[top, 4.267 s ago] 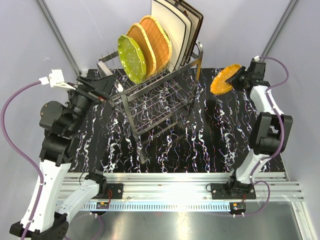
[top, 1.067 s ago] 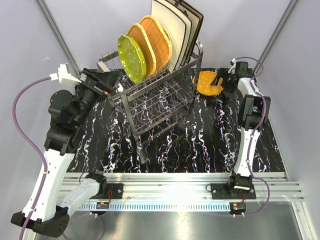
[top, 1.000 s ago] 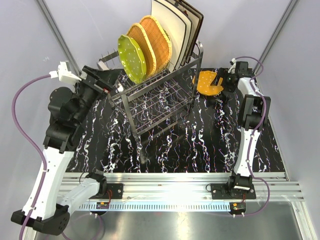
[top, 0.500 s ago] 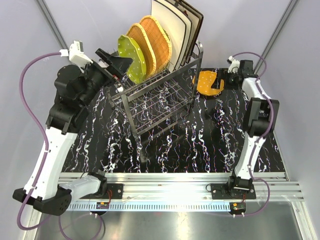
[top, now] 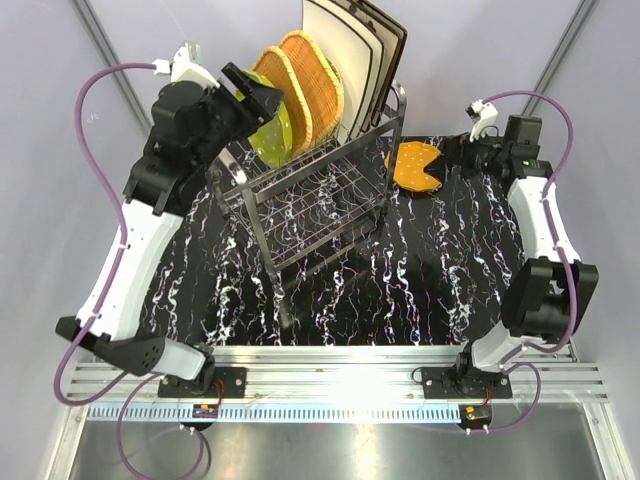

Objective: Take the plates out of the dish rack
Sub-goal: Place the plate on the table, then grab a plate with the left arm

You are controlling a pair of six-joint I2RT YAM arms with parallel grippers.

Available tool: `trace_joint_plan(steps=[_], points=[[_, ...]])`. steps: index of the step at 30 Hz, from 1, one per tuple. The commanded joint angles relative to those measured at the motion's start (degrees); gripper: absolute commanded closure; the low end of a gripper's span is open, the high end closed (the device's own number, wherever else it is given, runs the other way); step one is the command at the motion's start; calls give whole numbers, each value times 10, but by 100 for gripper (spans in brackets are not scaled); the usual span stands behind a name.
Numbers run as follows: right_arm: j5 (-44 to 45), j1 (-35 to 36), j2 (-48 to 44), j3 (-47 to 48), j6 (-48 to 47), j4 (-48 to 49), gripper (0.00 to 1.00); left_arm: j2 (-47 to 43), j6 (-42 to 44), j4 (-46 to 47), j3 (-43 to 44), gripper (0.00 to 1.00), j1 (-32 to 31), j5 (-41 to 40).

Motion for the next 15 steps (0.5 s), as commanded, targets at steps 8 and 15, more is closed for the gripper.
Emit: trace_joint_plan(steps=[8, 15], points=[[-45, 1, -93, 1, 8, -14, 0, 88, 26, -60, 138, 42, -7, -76], [-61, 1, -100, 29, 38, -19, 0, 108, 33, -62, 152, 55, -8, -71]])
